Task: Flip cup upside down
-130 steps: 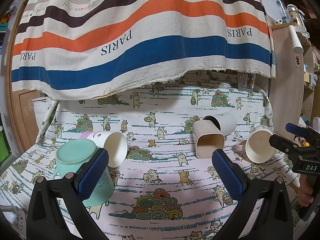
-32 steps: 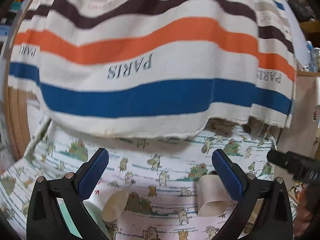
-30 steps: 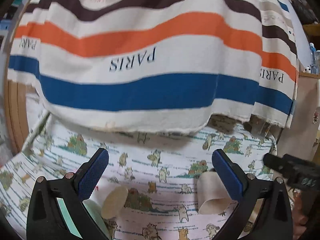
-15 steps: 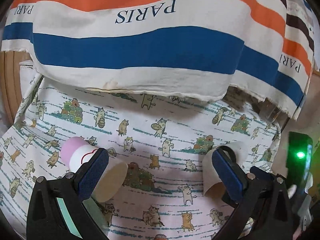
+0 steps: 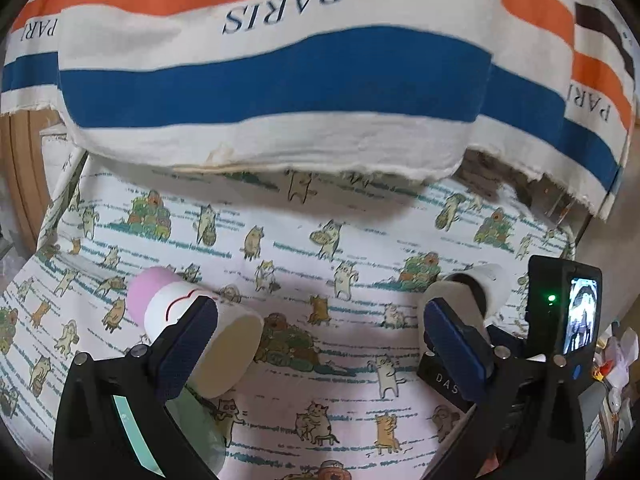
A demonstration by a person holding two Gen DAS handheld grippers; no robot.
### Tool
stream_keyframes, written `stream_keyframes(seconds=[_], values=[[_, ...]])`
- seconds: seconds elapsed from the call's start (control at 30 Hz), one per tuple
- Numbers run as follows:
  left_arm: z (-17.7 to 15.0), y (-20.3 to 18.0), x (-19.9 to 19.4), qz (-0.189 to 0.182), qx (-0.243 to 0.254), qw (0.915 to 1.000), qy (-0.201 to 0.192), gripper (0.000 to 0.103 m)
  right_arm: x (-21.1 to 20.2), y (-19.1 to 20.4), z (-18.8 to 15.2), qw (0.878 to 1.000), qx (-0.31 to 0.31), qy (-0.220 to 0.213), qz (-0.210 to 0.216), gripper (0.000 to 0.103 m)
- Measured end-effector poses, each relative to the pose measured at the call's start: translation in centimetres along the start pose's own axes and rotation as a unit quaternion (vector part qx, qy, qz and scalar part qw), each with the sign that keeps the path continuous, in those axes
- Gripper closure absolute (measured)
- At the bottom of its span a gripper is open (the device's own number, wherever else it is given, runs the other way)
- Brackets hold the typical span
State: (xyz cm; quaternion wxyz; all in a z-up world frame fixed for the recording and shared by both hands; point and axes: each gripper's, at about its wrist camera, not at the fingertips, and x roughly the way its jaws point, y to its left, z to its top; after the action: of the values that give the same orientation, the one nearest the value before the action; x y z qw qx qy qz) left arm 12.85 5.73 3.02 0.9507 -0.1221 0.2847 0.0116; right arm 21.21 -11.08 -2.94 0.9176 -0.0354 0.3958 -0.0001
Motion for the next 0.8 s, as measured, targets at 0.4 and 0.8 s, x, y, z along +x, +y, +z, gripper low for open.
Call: stream_keyframes(seconds=[0.4, 0.8], values=[[-0.2, 0.0, -0.3, 0.001, -0.002, 1.0, 0.003, 0.0, -2.5, -0.5, -2.4, 0.998, -0.034, 0.017, 0.041, 0.033], [-1.2, -3.2, -0.7, 0.006, 0.052, 0.9986, 0.01, 0.0, -8.3, -1.8, -7.6, 0.992, -0.058, -0.003, 0.116, 0.033]])
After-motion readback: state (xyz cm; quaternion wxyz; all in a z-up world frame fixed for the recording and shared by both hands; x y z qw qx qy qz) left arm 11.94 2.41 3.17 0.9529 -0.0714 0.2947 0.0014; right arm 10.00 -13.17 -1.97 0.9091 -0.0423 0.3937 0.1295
